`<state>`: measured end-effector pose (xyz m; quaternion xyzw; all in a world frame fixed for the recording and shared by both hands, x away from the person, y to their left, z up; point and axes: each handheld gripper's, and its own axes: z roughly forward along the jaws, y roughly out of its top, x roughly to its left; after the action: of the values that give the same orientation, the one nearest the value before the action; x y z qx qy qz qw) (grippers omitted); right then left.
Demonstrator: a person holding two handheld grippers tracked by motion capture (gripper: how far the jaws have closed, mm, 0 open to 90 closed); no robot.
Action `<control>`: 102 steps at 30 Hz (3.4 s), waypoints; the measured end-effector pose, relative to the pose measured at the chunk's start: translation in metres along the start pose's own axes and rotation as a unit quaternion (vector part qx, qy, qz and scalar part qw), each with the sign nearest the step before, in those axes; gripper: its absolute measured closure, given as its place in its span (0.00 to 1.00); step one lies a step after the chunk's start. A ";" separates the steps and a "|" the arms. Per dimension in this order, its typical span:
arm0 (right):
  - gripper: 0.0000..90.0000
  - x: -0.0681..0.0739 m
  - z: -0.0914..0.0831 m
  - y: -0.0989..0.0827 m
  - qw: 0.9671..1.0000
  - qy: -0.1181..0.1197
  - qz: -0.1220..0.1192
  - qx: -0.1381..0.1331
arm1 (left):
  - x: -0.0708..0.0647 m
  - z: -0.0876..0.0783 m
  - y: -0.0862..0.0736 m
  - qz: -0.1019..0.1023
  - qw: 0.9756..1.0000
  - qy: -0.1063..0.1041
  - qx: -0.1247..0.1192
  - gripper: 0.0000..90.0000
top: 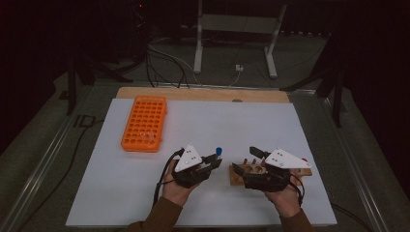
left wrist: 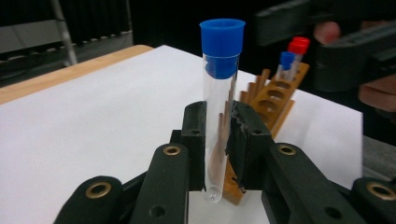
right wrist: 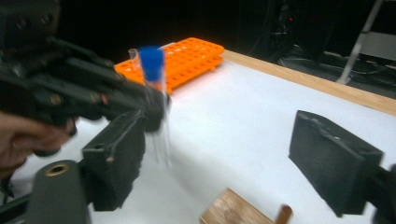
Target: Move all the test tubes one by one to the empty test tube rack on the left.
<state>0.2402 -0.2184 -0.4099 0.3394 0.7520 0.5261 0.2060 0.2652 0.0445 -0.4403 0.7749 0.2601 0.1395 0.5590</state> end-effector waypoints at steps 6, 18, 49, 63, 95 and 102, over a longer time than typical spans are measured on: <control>0.16 -0.008 -0.010 -0.008 1.000 -0.014 0.006 -0.001 | 0.014 -0.016 -0.003 -0.003 0.999 0.038 -0.004 0.86; 0.07 -0.016 -0.014 -0.016 0.999 -0.027 0.015 0.008 | 0.049 -0.050 -0.005 -0.017 0.994 0.110 -0.024 0.86; 0.01 -0.020 -0.021 -0.013 0.999 -0.038 0.023 -0.009 | 0.125 -0.115 -0.033 -0.075 0.958 0.274 -0.033 0.86; 0.01 -0.019 -0.021 -0.013 0.999 -0.040 0.020 -0.011 | 0.147 -0.108 -0.050 -0.086 0.941 0.326 -0.009 0.86; 0.01 -0.026 -0.031 -0.009 0.997 -0.065 0.021 -0.022 | 0.158 -0.097 -0.088 -0.139 0.937 0.316 0.054 0.72; 0.02 -0.035 -0.034 -0.011 0.996 -0.090 0.018 -0.005 | 0.154 -0.106 -0.088 -0.158 0.940 0.301 0.030 0.55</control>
<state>0.2387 -0.2686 -0.4098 0.3981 0.7212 0.5010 0.2653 0.3174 0.2358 -0.4988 0.6620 0.5395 0.2680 0.4459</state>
